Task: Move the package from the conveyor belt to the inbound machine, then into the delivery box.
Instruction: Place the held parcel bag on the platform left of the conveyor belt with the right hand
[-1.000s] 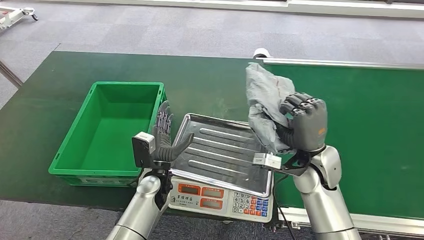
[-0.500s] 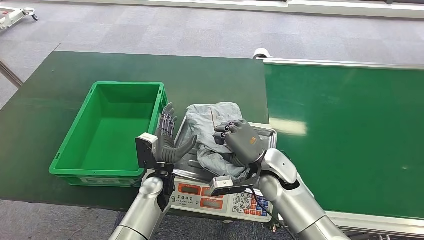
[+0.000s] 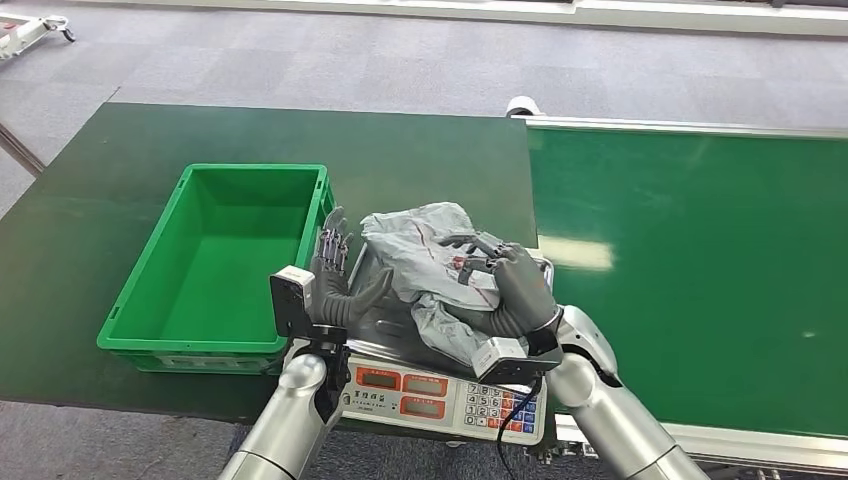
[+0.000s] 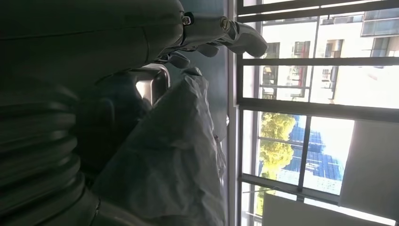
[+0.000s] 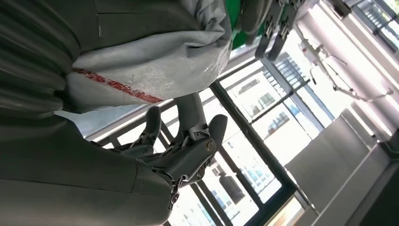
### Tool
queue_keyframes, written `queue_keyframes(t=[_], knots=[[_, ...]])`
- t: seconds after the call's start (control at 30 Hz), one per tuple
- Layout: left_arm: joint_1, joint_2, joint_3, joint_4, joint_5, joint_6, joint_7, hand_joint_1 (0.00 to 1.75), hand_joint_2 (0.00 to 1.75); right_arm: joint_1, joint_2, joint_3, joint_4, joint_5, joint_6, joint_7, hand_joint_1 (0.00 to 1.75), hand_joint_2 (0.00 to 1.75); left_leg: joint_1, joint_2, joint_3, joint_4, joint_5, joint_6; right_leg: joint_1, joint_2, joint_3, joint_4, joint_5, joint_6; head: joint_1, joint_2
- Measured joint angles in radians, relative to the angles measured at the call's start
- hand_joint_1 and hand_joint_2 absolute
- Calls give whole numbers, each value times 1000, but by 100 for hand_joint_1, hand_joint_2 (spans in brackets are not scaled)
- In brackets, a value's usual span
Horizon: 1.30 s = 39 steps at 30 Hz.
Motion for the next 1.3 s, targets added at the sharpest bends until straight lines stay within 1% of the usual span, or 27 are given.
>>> queue_keyframes(t=[0.17,0.37,0.43,0.53,0.6,0.67,0.73,0.87,0.9,0.97,1.03,1.1,1.2,1.3], knots=[[1,0,0,1,3,2,0,0,175,28,-14,-45,-55,-92,6,-1,0,0,0,0,0,0,0,0,0,0,0,0,0,0,0,0],[1,1,0,3,2,3,0,0,175,59,-26,-75,-106,-169,18,-3,0,0,0,0,0,0,0,0,0,0,0,0,0,0,0,0],[1,1,0,3,0,6,0,0,175,65,-28,-88,-108,-230,64,7,0,0,0,0,0,0,0,0,0,0,0,0,0,0,0,0],[1,2,0,3,-4,10,0,0,175,65,-28,-122,-88,-355,182,43,0,0,0,0,0,0,0,0,0,0,0,0,0,0,0,0],[0,3,0,2,-6,12,0,0,175,61,-28,-144,-67,-378,218,58,0,0,0,0,0,0,0,0,0,0,0,0,0,0,0,0],[0,4,0,0,-8,15,0,0,175,50,-29,-158,-36,-353,235,93,0,87,0,0,0,0,0,0,0,0,0,0,0,0,0,0],[0,6,0,-6,-11,20,0,0,175,38,-29,-163,6,-289,247,150,0,175,0,0,0,0,0,0,0,0,0,0,0,0,0,0],[2,12,0,-21,-16,27,0,0,175,3,-29,-152,102,-87,240,287,0,175,0,0,0,0,0,0,0,0,1,0,0,0,0,0],[2,13,0,-24,-16,27,0,0,175,-8,-29,-147,127,-45,232,311,0,175,0,0,0,0,0,0,0,0,1,0,0,0,0,0],[1,16,0,-30,-19,27,0,0,175,-26,-28,-139,166,3,219,328,0,175,0,0,0,0,0,-1,0,0,1,0,0,0,0,0],[0,17,0,-34,-25,28,0,0,175,-40,-28,-135,190,17,234,328,0,175,0,0,0,0,0,-1,0,0,1,0,0,0,0,0],[-3,18,0,-35,-30,28,0,0,175,-49,-27,-132,204,14,278,319,0,175,0,0,1,0,0,0,0,0,1,0,0,0,0,0],[-14,18,0,-34,-33,28,0,0,175,-58,-28,-131,208,-14,344,276,0,175,0,0,1,0,0,0,0,0,1,0,0,0,0,0],[-24,19,0,-32,-33,27,0,0,175,-59,-30,-131,200,-47,363,218,0,175,0,0,1,0,0,0,0,0,1,0,0,0,0,0]])
